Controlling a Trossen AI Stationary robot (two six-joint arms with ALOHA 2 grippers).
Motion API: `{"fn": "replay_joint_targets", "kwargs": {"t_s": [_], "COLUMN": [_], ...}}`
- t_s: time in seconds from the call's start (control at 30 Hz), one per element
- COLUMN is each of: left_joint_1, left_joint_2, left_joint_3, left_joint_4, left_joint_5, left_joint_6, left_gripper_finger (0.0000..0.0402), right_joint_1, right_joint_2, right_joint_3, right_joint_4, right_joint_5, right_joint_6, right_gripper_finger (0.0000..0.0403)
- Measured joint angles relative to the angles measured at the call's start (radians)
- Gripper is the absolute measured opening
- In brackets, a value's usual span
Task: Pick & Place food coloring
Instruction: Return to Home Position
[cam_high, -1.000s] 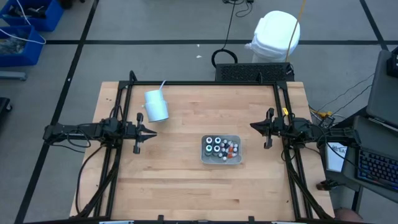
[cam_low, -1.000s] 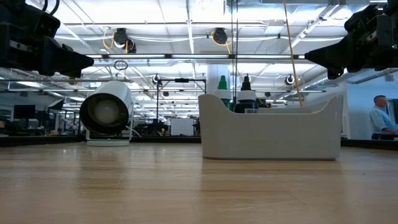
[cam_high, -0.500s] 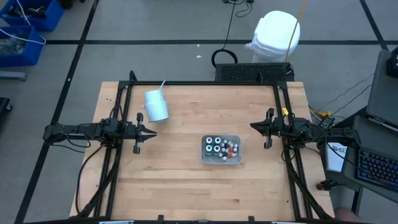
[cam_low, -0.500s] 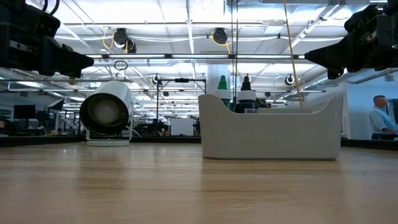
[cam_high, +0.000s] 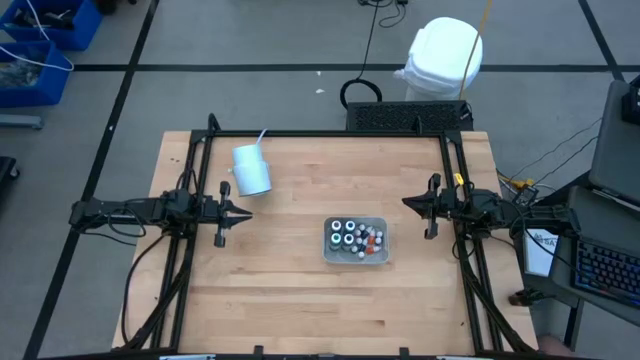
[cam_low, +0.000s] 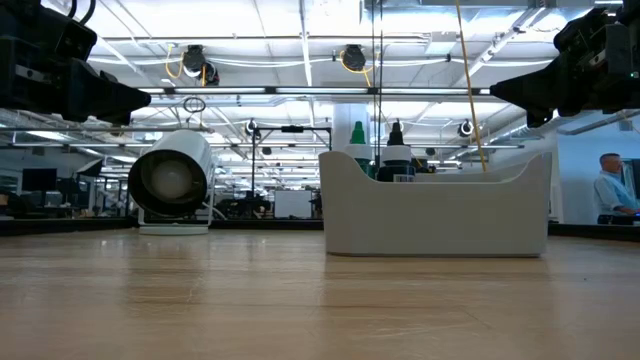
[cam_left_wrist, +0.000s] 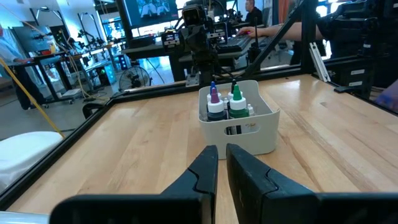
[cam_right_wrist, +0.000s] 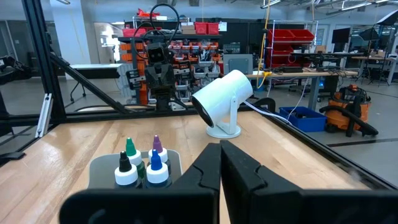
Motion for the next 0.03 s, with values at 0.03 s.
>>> {"fn": "replay_joint_targets", "kwargs": {"t_s": [0.03], "left_joint_1": [0.000], "left_joint_2": [0.000], "left_joint_3": [0.000], "left_joint_4": [0.000], "left_joint_5": [0.000], "left_joint_6": [0.000], "left_gripper_finger": [0.0040], "right_joint_1": [0.000], "right_joint_2": [0.000], "right_joint_3": [0.000], "right_joint_4": [0.000], "right_joint_5": [0.000], "right_joint_6": [0.000], "right_gripper_finger": [0.0000]}}
